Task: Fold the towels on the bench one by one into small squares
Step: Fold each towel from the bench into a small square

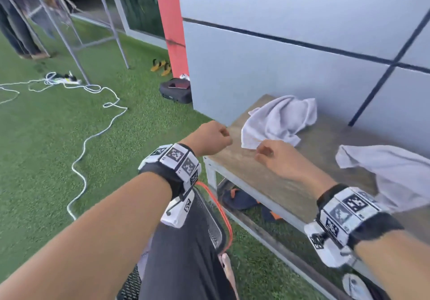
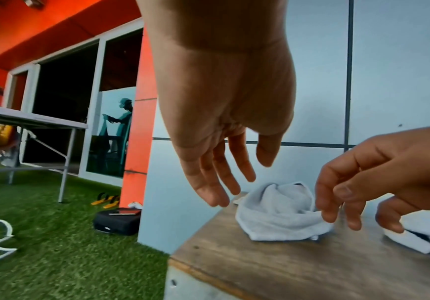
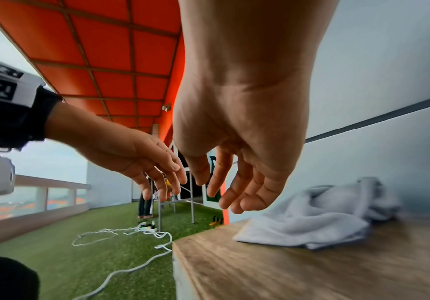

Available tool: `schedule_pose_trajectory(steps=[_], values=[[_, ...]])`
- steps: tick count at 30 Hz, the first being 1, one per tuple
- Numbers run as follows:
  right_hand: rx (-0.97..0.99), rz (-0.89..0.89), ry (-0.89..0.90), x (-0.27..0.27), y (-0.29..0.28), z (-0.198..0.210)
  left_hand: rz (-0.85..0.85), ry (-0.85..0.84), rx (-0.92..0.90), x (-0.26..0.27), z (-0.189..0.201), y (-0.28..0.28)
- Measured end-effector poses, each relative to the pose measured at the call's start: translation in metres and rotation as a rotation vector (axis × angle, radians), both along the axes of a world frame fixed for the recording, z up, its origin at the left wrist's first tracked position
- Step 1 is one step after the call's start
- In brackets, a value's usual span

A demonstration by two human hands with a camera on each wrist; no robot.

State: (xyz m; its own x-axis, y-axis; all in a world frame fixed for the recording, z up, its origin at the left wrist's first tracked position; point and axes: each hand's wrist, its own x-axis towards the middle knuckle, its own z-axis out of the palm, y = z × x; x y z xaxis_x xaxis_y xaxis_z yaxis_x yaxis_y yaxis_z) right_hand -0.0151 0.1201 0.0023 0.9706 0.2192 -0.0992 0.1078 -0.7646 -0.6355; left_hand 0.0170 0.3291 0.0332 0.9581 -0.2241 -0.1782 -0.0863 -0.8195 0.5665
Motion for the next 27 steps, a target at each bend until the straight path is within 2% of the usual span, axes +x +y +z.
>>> schedule_pose_trajectory(steps=[3, 5, 10, 14, 18, 21, 24, 27], values=[[-0.055, -0.069, -0.001, 0.01, -0.034, -0.013, -0.108, 0.099, 0.085, 0.017, -0.015, -0.042], [-0.11, -0.096, -0.014, 0.02, -0.049, -0.026, -0.167, 0.106, 0.168, 0.028, -0.031, -0.065], [-0.386, -0.102, 0.035, 0.032, -0.069, -0.043, -0.24, 0.128, 0.334, 0.045, -0.068, -0.11], [-0.472, -0.022, 0.066, 0.042, -0.075, -0.05, -0.233, 0.129, 0.274, 0.059, -0.08, -0.126], [-0.434, -0.032, 0.046, 0.049, -0.079, -0.059, -0.259, 0.077, 0.248, 0.066, -0.088, -0.132], [-0.347, -0.103, -0.128, 0.048, -0.086, -0.062, -0.197, 0.02, 0.198, 0.065, -0.091, -0.136], [-0.174, -0.159, -0.326, 0.037, -0.096, -0.052, -0.154, -0.177, 0.117, 0.059, -0.087, -0.142], [0.07, -0.199, -0.391, 0.017, -0.107, -0.029, -0.173, -0.316, 0.035, 0.049, -0.081, -0.153]])
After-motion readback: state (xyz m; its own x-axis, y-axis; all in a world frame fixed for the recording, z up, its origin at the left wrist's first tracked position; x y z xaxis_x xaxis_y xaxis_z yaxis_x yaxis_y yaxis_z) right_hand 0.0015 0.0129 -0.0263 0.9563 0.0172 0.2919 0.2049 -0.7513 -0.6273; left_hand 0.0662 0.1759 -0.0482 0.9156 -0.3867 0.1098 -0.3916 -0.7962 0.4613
